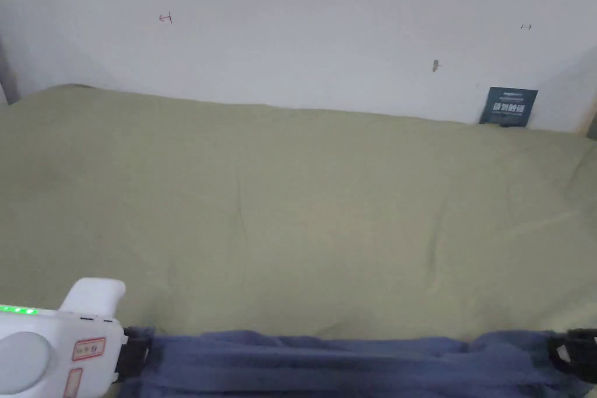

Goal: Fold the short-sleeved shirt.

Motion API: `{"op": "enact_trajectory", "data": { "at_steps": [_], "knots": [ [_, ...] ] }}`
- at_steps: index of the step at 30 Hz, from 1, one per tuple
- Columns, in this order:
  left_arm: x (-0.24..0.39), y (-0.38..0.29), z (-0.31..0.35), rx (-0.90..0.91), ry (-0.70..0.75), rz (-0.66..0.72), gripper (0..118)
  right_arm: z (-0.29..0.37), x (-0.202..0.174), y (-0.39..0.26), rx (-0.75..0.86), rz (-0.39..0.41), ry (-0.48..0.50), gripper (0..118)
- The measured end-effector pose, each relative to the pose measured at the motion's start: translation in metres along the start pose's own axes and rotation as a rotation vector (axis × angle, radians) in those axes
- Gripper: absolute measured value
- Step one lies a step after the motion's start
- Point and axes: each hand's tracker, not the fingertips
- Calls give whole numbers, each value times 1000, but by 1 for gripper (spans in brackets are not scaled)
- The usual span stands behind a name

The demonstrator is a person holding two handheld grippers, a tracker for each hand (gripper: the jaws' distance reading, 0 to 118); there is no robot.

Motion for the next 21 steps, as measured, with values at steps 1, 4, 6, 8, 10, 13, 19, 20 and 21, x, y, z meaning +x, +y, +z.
{"op": "enact_trajectory", "data": {
  "at_steps": [1,4,6,8,10,13,19,20,21],
  "knots": [
    [0,-2,-4,-12,4,-5,3,-3,0,-6,1,-10,-22,0],
    [-2,-9,-16,-71,37,6,76,-13,8,-14,-35,-77,-46,36],
    [-10,-16,-16,-44,78,37,118,-12,10,-16,-24,-78,-86,72],
    [-20,-15,3,100,18,153,116,6,12,-15,30,-110,-36,73],
    [-31,-8,22,172,-28,208,116,26,10,-9,88,-145,0,74],
    [-42,5,37,210,-63,151,115,46,-7,7,132,-95,51,74],
    [-44,17,18,123,122,-4,0,26,-84,19,116,110,159,0],
    [-52,15,12,107,50,10,0,15,-92,18,86,148,181,0],
    [-59,12,6,96,54,58,0,7,-105,17,61,170,211,0]
  ]
}}
